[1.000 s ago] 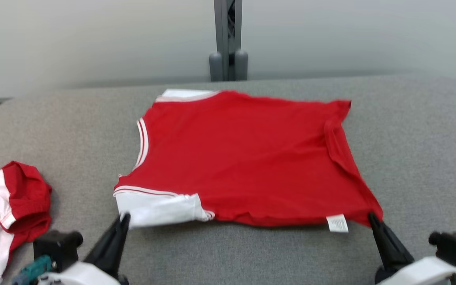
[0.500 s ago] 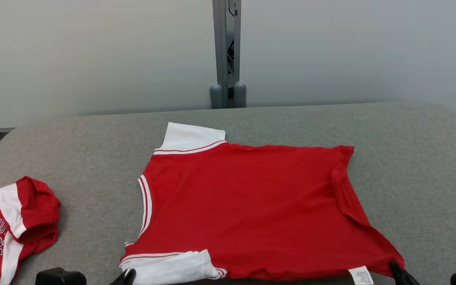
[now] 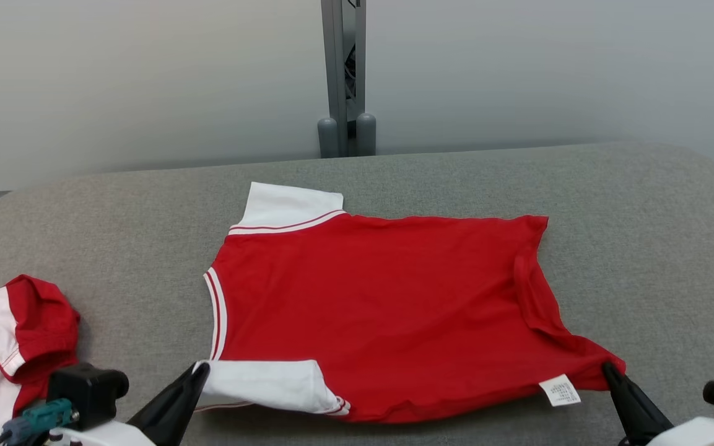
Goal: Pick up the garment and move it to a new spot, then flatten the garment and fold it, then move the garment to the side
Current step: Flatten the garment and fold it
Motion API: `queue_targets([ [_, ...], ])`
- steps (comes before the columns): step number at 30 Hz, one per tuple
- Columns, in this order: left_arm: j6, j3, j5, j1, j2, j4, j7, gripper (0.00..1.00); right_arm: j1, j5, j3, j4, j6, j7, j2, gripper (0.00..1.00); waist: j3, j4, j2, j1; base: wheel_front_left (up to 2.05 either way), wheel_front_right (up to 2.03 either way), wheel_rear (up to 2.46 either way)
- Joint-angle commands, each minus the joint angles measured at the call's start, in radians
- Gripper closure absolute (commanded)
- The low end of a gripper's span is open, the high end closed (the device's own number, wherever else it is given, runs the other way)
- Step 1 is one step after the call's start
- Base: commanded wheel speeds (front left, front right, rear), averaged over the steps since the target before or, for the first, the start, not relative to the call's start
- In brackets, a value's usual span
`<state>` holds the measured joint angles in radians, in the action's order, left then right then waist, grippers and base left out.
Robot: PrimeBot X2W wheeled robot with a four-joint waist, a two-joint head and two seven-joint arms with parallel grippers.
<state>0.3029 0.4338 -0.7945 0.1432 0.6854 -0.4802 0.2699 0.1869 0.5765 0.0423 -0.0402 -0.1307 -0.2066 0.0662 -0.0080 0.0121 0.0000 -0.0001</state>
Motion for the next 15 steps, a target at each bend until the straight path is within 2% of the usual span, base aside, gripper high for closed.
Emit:
queue_targets([
  [1, -0.016, -0.006, -0.004, -0.043, -0.007, 0.026, -0.004, 1.00, -0.033, 0.003, 0.002, 0.018, 0.000, -0.006, 0.000, 1.00, 0.016, -0.008, 0.0000, 0.0001, 0.00, 0.00, 0.00],
  [5, -0.064, 0.002, -0.002, -0.148, -0.036, 0.128, -0.015, 1.00, -0.122, -0.009, -0.012, 0.080, 0.000, -0.004, 0.002, 1.00, 0.058, -0.019, 0.0000, 0.0001, 0.00, 0.00, 0.00],
  [6, -0.064, 0.002, -0.002, -0.148, -0.036, 0.128, -0.015, 1.00, -0.122, -0.009, -0.012, 0.080, 0.000, -0.004, 0.002, 1.00, 0.058, -0.019, 0.0000, 0.0001, 0.00, 0.00, 0.00],
  [15, -0.192, 0.025, -0.012, -0.364, -0.135, 0.447, -0.074, 1.00, -0.289, -0.015, -0.061, 0.256, 0.000, 0.055, 0.027, 1.00, 0.141, -0.057, 0.0000, 0.0001, 0.00, 0.00, 0.00],
])
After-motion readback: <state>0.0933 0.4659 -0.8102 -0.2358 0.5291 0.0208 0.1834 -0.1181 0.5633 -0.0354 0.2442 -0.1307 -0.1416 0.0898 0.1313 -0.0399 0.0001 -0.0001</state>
